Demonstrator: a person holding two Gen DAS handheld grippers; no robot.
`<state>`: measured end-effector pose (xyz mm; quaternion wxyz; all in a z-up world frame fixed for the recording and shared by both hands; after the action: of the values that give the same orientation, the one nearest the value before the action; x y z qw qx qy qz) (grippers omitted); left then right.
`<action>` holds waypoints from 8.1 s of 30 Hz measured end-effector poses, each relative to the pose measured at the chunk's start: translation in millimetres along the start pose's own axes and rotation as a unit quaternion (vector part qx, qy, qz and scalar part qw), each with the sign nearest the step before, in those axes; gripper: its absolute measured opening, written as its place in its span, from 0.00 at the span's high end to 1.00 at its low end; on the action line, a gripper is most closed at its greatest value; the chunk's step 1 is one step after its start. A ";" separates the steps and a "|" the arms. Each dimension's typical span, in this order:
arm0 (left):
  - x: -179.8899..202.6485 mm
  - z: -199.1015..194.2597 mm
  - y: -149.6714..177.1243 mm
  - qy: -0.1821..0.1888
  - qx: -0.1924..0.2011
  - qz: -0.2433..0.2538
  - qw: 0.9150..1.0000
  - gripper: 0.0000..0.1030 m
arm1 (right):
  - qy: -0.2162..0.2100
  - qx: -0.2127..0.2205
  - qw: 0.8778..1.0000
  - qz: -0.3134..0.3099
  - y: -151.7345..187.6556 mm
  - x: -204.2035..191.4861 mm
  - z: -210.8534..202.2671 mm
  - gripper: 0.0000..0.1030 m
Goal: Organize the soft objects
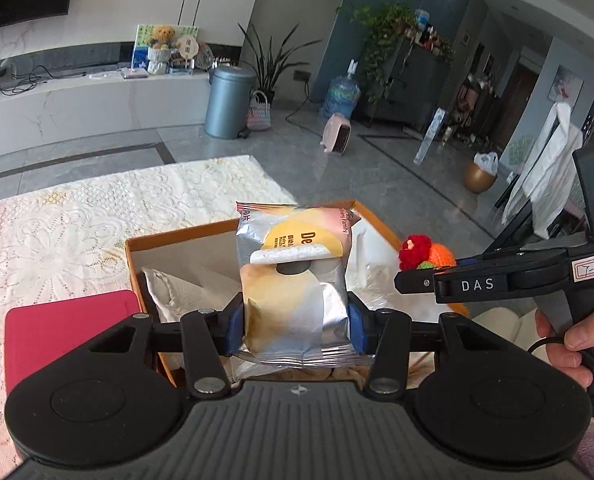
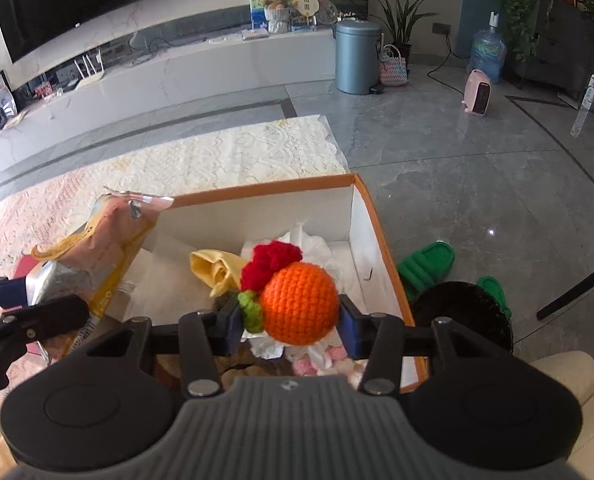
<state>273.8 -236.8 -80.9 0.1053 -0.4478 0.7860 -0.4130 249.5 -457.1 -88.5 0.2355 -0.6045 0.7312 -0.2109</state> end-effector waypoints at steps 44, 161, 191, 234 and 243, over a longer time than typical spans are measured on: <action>23.5 -18.9 -32.5 -0.028 0.020 0.031 0.999 0.19 | 0.024 0.000 0.997 -0.078 -7.9 1.2 -16.3 0.19; -20.0 -179.6 149.6 -0.260 0.131 -0.021 0.956 0.03 | 0.021 0.249 0.967 0.043 195.5 -116.8 -107.2 0.03; -19.7 -178.2 152.0 -0.260 0.130 -0.025 0.957 0.03 | 0.023 0.247 0.968 0.043 199.2 -116.7 -106.1 0.03; -19.7 -179.3 152.4 -0.259 0.129 -0.027 0.957 0.03 | 0.023 0.246 0.968 0.042 199.3 -115.3 -106.4 0.03; -20.2 -179.6 152.2 -0.259 0.129 -0.027 0.957 0.03 | 0.023 0.246 0.968 0.042 199.5 -115.0 -106.5 0.03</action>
<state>95.4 -81.9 -83.9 0.3506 -0.5430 0.6598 -0.3833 47.3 -305.5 -111.4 0.3686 -0.4918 0.6868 -0.3880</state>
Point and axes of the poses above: each gripper's, at about its wrist camera, not at the fingertips, and z roughly the way its jaws point, x to its right, y to its underside, the point moved 8 cm from there along z, roughly the way its jaws point, and after that the axes turned 4 degrees about z, right-handed, at the moved point
